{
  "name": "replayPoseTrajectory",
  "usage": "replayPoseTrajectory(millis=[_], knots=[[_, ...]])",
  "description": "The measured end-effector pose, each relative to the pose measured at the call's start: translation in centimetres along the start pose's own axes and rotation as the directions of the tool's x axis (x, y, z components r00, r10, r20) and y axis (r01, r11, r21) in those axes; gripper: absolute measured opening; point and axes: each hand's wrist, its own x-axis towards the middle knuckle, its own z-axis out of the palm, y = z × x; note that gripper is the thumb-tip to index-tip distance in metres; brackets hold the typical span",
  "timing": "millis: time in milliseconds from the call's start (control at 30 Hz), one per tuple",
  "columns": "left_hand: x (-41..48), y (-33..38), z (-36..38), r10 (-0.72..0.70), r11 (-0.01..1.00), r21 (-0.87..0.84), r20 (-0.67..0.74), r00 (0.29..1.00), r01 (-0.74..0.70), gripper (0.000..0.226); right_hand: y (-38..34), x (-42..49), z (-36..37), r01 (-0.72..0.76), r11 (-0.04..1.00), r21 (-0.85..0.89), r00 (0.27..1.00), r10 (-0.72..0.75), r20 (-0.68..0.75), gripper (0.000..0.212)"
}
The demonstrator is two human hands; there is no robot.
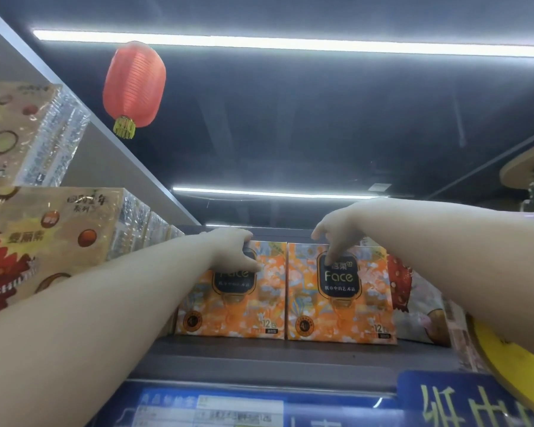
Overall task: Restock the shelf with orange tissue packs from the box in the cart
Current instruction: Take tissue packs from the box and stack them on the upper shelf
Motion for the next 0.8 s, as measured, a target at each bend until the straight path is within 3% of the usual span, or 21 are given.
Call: replayPoseTrajectory(millis=[100,167,500,633,800], knots=[[-0.2,0.3,-0.8,-0.012,0.996,0.084,-0.037,0.999,0.015,0.074,-0.3,-0.9,-1.6,0.045,0.999,-0.024,0.996,-0.046,-0.077,0.066],[-0.5,0.8,-1.7,-0.021,0.999,0.049,-0.042,0.999,0.023,0.076,-0.5,-1.9,-2.7,0.090,0.996,-0.008,0.991,-0.091,-0.098,0.062],[-6.1,3.7,-5.5,-0.075,0.995,0.055,-0.130,0.989,0.082,0.062,-0.8,-7.8,-4.1,0.271,0.954,0.125,0.944,-0.238,-0.227,0.055],[-9.6,4.7,-6.6,-0.086,0.991,0.094,-0.125,0.988,0.098,0.054,-0.8,-11.2,-3.9,0.273,0.948,0.161,0.940,-0.228,-0.253,0.058],[-14.2,5.8,-8.6,-0.033,0.997,0.069,-0.107,0.994,0.041,0.060,-1.2,-16.7,-3.8,0.206,0.965,0.163,0.962,-0.169,-0.212,0.059]])
